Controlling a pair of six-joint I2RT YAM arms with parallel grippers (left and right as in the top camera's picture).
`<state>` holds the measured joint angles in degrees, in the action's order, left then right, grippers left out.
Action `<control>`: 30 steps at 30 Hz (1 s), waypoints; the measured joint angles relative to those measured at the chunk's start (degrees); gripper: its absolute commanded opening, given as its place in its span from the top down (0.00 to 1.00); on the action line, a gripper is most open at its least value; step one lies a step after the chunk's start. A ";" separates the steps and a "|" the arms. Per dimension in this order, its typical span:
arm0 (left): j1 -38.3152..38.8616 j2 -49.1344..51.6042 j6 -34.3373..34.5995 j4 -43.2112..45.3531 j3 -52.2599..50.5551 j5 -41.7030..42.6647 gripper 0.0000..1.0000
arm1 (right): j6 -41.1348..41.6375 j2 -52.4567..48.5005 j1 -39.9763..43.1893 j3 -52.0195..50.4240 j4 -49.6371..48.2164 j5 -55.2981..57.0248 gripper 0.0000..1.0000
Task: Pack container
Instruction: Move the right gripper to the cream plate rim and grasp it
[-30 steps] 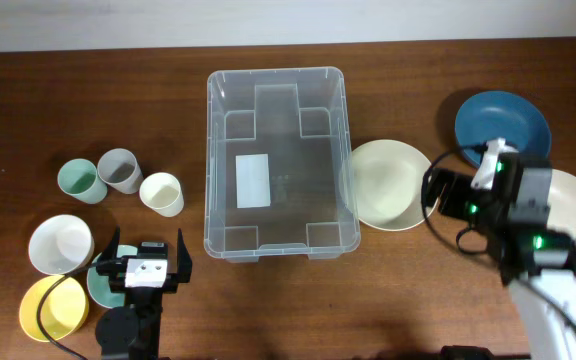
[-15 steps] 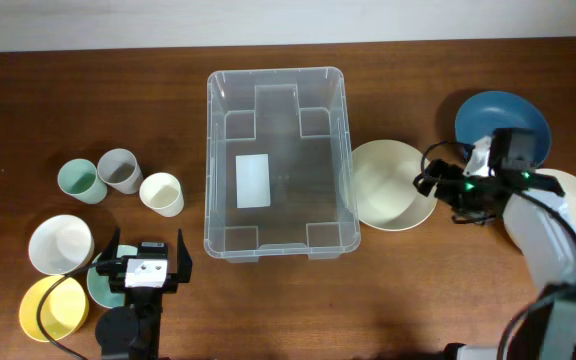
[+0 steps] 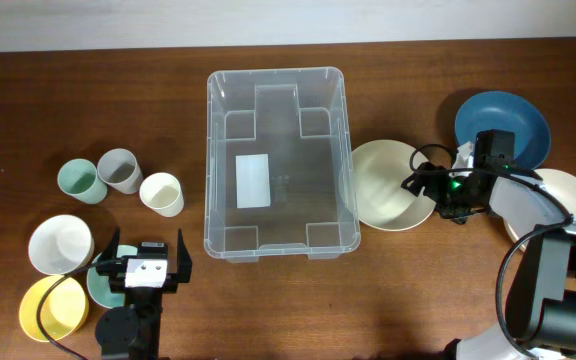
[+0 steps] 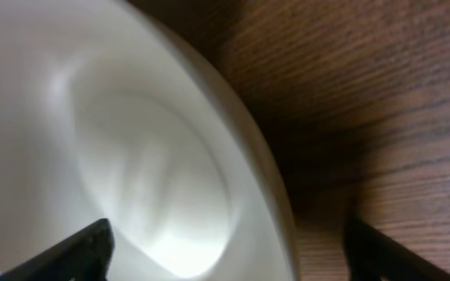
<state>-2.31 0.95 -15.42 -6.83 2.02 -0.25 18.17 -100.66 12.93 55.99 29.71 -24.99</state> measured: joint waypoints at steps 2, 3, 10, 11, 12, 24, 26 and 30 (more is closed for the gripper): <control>0.00 0.00 0.00 0.00 0.00 0.00 0.00 | 0.11 -0.13 0.00 0.00 0.00 -0.20 0.32; 0.00 0.00 -0.02 0.00 0.00 0.00 0.00 | 0.02 -0.15 0.00 0.00 0.00 -0.22 0.38; 0.00 0.00 0.00 0.00 0.00 0.00 0.00 | 0.57 -0.24 0.00 -0.50 0.02 -0.33 0.47; 0.00 0.00 0.00 0.00 0.00 0.00 0.00 | 0.79 -0.24 0.00 -0.70 0.04 -0.11 0.48; 0.00 0.00 0.00 0.00 0.00 0.00 0.00 | 1.16 -0.24 0.00 -1.18 0.22 0.46 0.48; 0.00 0.00 0.00 0.00 0.00 0.00 0.00 | 2.86 -0.28 0.00 -2.91 0.07 2.23 0.90; 0.00 0.00 0.00 0.00 0.00 0.00 0.00 | 2.67 -0.31 0.00 -3.08 0.17 2.60 0.96; 0.00 0.00 -0.02 0.00 0.00 0.00 0.00 | 2.80 -0.33 0.00 -3.08 -0.02 2.84 0.96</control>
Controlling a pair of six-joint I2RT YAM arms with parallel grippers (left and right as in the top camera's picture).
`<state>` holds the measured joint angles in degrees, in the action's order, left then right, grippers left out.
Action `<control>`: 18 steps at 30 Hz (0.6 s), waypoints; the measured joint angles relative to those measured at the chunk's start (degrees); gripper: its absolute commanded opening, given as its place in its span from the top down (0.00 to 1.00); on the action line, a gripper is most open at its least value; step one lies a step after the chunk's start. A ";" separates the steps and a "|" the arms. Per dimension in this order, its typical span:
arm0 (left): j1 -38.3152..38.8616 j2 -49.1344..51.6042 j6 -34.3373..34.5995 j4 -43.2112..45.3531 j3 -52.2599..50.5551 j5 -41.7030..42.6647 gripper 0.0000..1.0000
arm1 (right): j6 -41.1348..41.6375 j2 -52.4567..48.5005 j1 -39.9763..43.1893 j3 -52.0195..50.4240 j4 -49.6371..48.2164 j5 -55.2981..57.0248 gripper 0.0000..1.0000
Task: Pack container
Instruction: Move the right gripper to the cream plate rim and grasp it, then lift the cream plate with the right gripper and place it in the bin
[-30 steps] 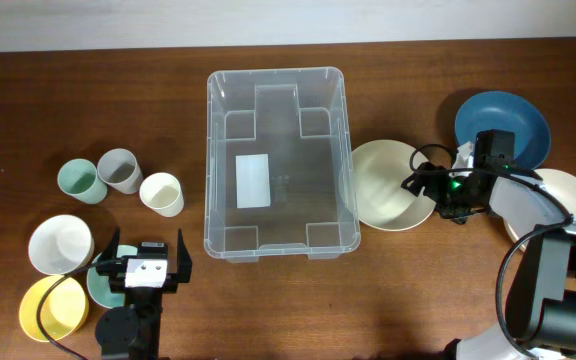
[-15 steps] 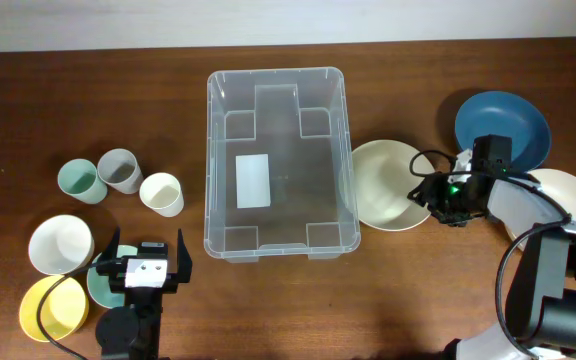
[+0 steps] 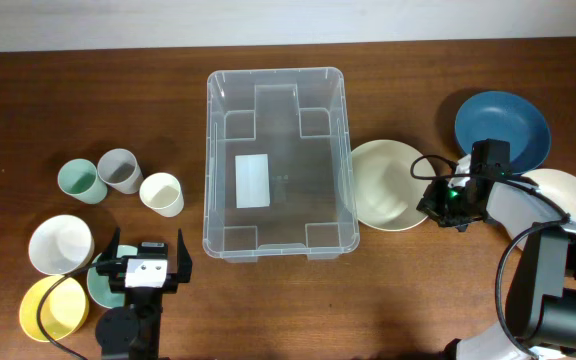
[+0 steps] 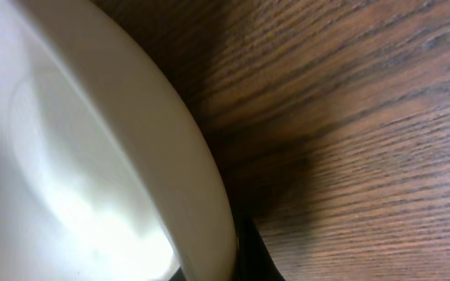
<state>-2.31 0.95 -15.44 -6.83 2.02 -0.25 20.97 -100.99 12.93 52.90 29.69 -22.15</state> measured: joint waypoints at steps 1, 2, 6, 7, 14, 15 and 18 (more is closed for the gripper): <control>0.00 0.00 0.02 0.00 0.00 0.00 0.00 | 0.02 0.00 0.00 0.00 -0.09 0.00 0.96; 0.00 0.00 0.02 0.00 0.00 0.00 0.00 | 0.02 0.00 0.00 0.00 -0.28 0.00 0.96; 0.00 0.00 0.02 0.00 0.00 0.00 0.00 | 0.11 0.00 0.00 0.00 -0.85 0.04 0.96; 0.00 0.00 0.02 0.00 0.00 0.00 0.00 | 0.26 0.11 0.00 0.02 -0.85 0.07 0.96; 0.00 0.00 0.02 0.00 0.00 0.00 0.00 | 2.62 11.58 0.00 2.80 -0.68 3.34 0.96; 0.00 0.00 0.02 0.00 0.00 0.00 0.00 | 2.89 14.56 0.00 3.65 -0.83 3.96 0.96; 0.00 0.00 0.02 0.00 0.00 0.00 0.00 | 3.08 21.75 -0.02 5.11 -0.87 4.79 0.96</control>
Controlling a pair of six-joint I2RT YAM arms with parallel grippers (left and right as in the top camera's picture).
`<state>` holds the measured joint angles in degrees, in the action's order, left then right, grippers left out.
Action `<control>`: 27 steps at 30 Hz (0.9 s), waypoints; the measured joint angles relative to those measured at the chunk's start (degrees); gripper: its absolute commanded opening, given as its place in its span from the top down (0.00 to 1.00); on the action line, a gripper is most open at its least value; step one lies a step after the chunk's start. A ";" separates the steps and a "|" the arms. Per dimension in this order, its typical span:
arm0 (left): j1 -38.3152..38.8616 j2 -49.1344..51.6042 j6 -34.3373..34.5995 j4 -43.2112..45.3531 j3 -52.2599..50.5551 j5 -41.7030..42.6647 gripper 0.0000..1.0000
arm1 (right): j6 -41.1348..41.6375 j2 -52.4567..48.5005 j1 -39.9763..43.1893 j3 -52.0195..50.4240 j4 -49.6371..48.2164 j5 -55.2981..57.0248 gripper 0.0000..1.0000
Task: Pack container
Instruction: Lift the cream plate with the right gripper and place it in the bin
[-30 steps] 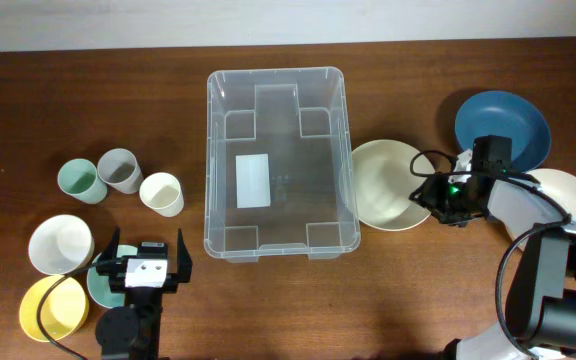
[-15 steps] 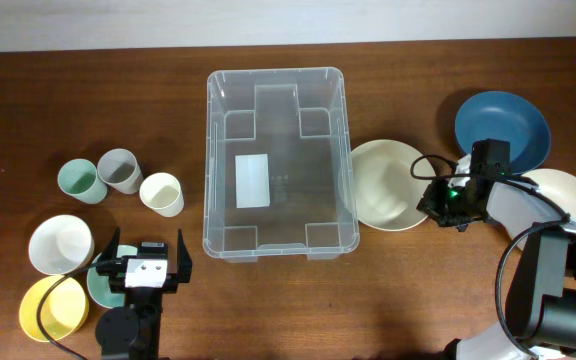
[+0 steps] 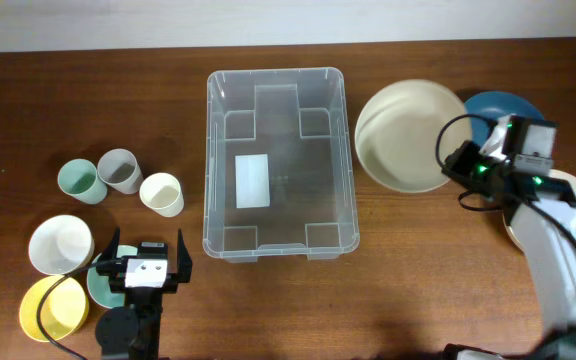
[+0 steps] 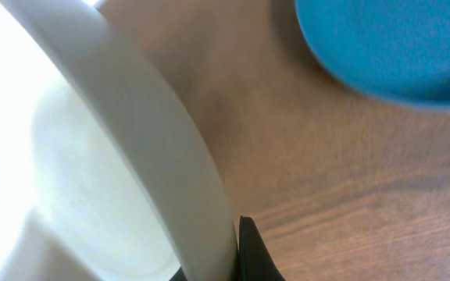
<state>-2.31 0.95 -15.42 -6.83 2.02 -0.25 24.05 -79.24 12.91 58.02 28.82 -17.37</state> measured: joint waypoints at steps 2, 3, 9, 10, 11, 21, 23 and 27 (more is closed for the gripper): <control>0.00 0.00 0.00 0.00 0.00 0.00 0.00 | 0.02 2.58 -0.24 0.61 0.04 0.24 0.96; 0.00 0.00 0.00 0.00 0.00 0.00 0.00 | -0.02 4.35 -0.90 1.75 0.26 0.87 0.96; 0.00 0.00 0.00 0.00 0.00 0.00 0.00 | -0.55 5.11 -13.35 13.29 4.57 4.17 0.96; 0.00 0.00 0.00 0.00 0.00 0.00 0.00 | -0.74 4.55 -16.41 15.65 5.46 6.29 0.96; 0.00 0.00 0.00 0.00 0.00 0.00 0.00 | -0.76 4.11 -18.34 16.90 5.40 7.23 0.96; 0.00 0.00 0.00 0.00 0.00 0.00 0.00 | 4.63 -17.79 -36.26 21.90 -1.18 20.28 0.96; 0.00 0.00 0.00 0.00 0.00 0.00 0.00 | 6.36 -21.75 -37.35 21.86 -3.15 21.86 0.96; 0.00 0.00 0.00 0.00 0.00 0.00 0.00 | 9.14 -26.45 -38.77 21.86 -5.27 23.76 0.96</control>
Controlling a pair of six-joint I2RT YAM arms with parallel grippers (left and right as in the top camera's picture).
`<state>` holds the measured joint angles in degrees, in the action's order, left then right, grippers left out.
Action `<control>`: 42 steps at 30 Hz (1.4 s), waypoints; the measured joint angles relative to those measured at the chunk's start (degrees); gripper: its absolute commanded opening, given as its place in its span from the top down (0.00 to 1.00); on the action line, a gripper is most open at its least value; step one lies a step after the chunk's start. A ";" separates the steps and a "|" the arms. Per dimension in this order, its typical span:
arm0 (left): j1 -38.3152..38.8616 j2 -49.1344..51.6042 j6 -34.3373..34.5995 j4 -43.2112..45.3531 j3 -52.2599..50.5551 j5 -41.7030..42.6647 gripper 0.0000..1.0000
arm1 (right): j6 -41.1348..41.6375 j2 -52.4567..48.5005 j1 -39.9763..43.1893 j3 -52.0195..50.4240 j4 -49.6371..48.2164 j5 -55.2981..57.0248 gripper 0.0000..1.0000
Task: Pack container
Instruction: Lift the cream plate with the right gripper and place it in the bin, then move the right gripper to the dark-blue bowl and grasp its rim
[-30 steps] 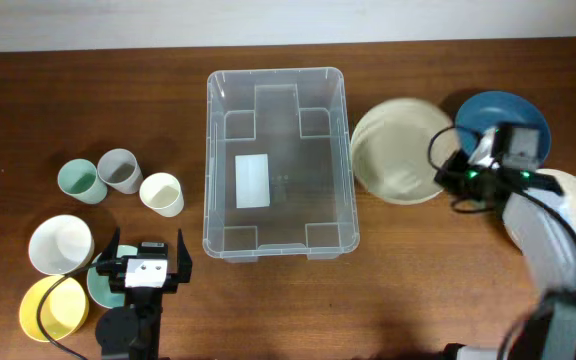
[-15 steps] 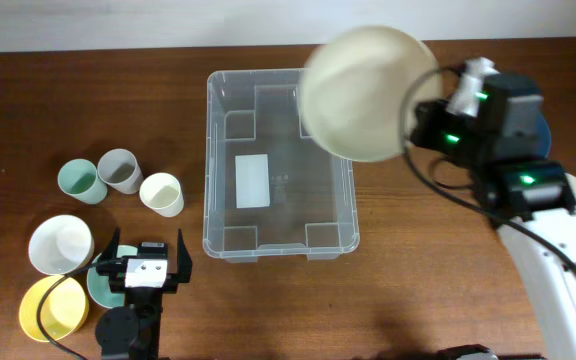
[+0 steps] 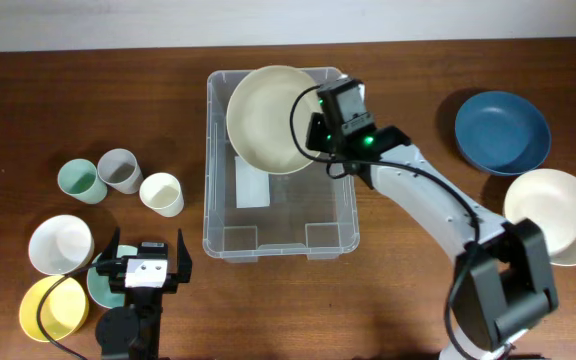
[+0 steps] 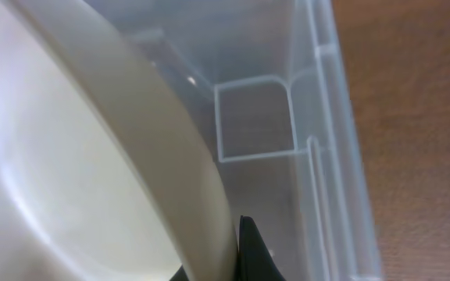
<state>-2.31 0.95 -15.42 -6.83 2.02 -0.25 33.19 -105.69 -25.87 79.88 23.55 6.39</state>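
Observation:
A cream bowl (image 3: 268,118) hangs over the far half of the clear plastic container (image 3: 218,230), held by its right rim in my right gripper (image 3: 320,135), which is shut on it. In the right wrist view the bowl's rim (image 4: 170,156) fills the left side, one black fingertip (image 4: 248,254) presses against it, and the container's wall (image 4: 319,156) lies below. My left gripper (image 3: 146,262) rests near the table's front left, its jaws apart and nothing between them.
A blue bowl (image 3: 502,132) and a cream bowl (image 3: 558,215) sit at the right. Left of the container stand three small cups (image 3: 120,181). A white bowl (image 3: 60,245), a yellow bowl (image 3: 50,307) and a teal one (image 3: 100,285) lie at front left.
My right gripper has carried the cream bowl from above the table right of the container to over the container's far half. The left arm has not moved.
The right gripper stood open around the right rim of the cream bowl lying beside the container. Then it was shut on that rim. Then the bowl was held up off the table near the blue bowl, and now it hangs over the container.

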 measured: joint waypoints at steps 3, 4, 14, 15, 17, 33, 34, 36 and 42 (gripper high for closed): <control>0.00 0.00 0.00 0.00 0.00 0.00 0.00 | 1.11 -1.88 -0.11 0.00 0.59 0.31 0.96; 0.00 0.00 0.00 0.00 0.00 0.00 0.00 | 1.38 -2.62 -0.11 0.00 0.94 0.48 0.93; 0.00 0.00 0.00 0.00 0.00 0.00 0.00 | 1.01 -3.67 -0.11 0.07 1.44 0.48 0.62; 0.00 0.00 0.00 0.00 0.00 0.00 0.00 | 0.61 -3.67 -0.11 0.15 1.73 0.37 0.59; 0.00 0.00 0.00 0.00 0.00 0.00 0.00 | -1.18 -3.67 -0.11 1.42 4.52 -0.11 0.54; 0.00 0.00 0.00 0.00 0.00 0.00 0.00 | -27.52 -1.03 19.78 32.41 34.80 12.81 0.14; 0.00 0.00 0.00 0.00 0.00 0.00 0.00 | -28.92 -2.03 22.05 32.41 35.87 13.22 0.14; 0.00 0.00 0.00 0.00 0.00 0.00 0.00 | -31.47 -4.59 25.42 32.41 36.85 13.33 0.13; 0.00 0.00 0.00 0.00 0.00 0.00 0.00 | -35.71 -12.68 29.62 32.30 37.51 12.61 0.12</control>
<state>-2.31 0.95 -15.42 -6.83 2.02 -0.25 -2.52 -118.37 3.75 112.18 61.06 19.00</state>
